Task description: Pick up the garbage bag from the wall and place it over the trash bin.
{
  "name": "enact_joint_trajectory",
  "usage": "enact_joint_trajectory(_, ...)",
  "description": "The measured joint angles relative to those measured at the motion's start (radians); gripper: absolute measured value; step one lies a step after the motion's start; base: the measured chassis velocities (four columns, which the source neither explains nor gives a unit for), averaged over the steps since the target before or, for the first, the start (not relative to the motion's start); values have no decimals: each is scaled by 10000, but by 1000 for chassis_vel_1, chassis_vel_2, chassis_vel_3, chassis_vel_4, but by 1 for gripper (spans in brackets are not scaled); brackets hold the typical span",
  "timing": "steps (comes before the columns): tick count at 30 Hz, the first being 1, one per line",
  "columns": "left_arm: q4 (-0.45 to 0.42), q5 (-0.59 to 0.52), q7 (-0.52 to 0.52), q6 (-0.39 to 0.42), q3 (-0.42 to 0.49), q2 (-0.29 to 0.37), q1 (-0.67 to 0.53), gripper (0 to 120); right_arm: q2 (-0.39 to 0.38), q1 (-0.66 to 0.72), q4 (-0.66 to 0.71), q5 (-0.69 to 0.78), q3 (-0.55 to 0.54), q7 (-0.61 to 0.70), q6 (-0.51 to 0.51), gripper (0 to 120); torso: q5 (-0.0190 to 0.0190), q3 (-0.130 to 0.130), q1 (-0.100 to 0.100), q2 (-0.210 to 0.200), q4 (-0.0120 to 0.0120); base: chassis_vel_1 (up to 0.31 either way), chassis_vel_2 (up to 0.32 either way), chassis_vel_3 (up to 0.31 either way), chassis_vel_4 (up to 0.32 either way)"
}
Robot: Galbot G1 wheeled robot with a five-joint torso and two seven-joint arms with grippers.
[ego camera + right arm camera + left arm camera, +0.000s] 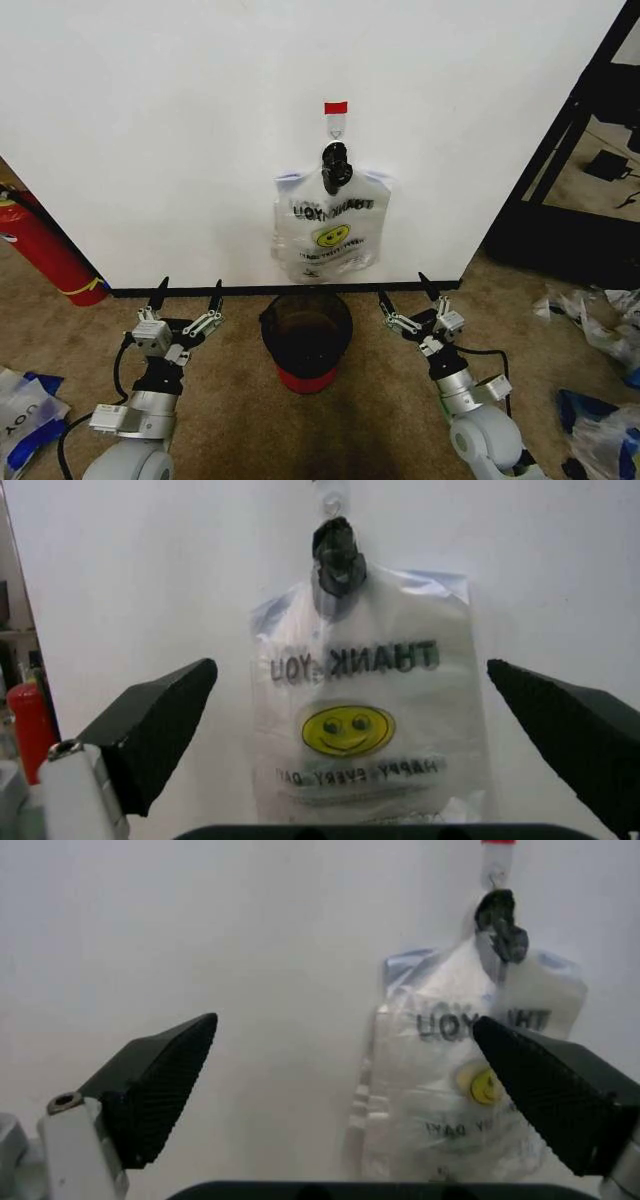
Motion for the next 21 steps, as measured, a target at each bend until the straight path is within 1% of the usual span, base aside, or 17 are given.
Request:
enact_joint_trajectory(6,136,361,284,-12,63,-63,-11,100,91,226,-319,-497,-13,4,340,100,0,0,0,0,0,0,0,0,0)
enact_joint_trajectory(9,217,487,324,-21,92,-68,-26,100,179,286,-405,-919,-38,555,396,100,0,0,0,0,1,0,0,0,0)
enact_joint_trajectory(11,294,537,329,-24,103,-65,-76,100,243,290,-422,-1411,-98,1486,234,100,0,0,0,0,0,0,0,0,0)
enact_joint_trajectory(13,340,558,331,-27,117,-62,-104,100,253,313,-482,-1641,-104,1825,153,100,0,0,0,0,-1,0,0,0,0)
enact_joint_trajectory(21,492,660,345,-71,205,-55,-137,100,294,596,-631,-1575,-305,1947,-99,100,0,0,0,0,-3,0,0,0,0)
